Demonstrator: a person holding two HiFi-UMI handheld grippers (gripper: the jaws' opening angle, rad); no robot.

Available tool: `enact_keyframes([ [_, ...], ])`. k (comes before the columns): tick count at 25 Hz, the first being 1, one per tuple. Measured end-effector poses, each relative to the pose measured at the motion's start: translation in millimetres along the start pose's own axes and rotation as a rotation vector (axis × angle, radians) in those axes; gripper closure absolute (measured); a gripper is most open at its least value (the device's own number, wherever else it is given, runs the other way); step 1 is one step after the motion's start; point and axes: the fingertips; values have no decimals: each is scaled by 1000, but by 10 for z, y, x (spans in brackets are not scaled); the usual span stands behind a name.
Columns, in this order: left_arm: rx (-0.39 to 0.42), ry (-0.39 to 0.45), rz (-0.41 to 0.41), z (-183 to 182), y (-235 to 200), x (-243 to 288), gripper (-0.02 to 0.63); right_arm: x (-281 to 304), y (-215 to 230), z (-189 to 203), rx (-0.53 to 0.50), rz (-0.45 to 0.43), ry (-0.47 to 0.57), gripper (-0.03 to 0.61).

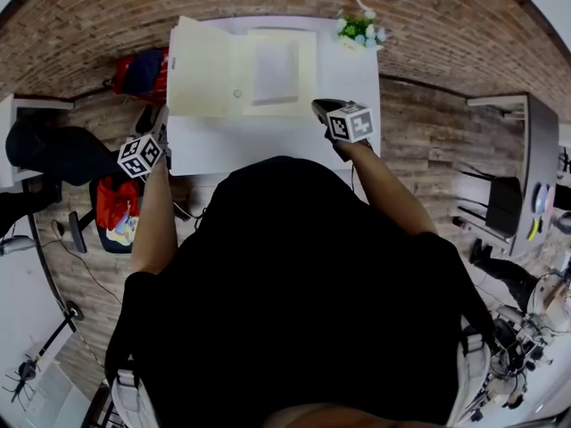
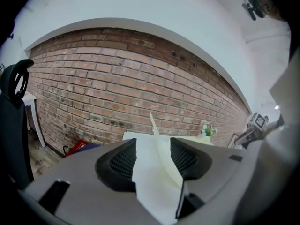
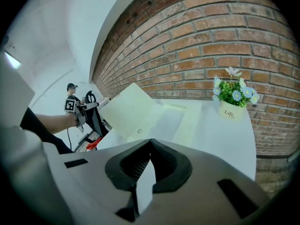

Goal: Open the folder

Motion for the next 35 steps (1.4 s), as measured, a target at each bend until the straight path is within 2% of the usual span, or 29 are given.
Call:
enact_keyframes([
  [3,6,30,14,-141,75,19,388,-12,-3,-19,2,0,5,551],
  [8,-33,60,33,-325,201,73,418,-46,1,-97,-9,4,21,551],
  [16,15,111,110,-627,534,94,470,-166,-57,-310,-40,-7,107,551],
  [27,7,127,170,-722,825,138,546,-280,-50,-387,-47,4,161,551],
  [35,37,114,234,-748,1109,200,575,-374,-76,-467,-46,6,197,551],
])
Point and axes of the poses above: the fingertips, and each gripper's own axes: x forward along the fingers, y to its right, z out of its underside, and after that the axes turned 4 degrees about y, right-handed
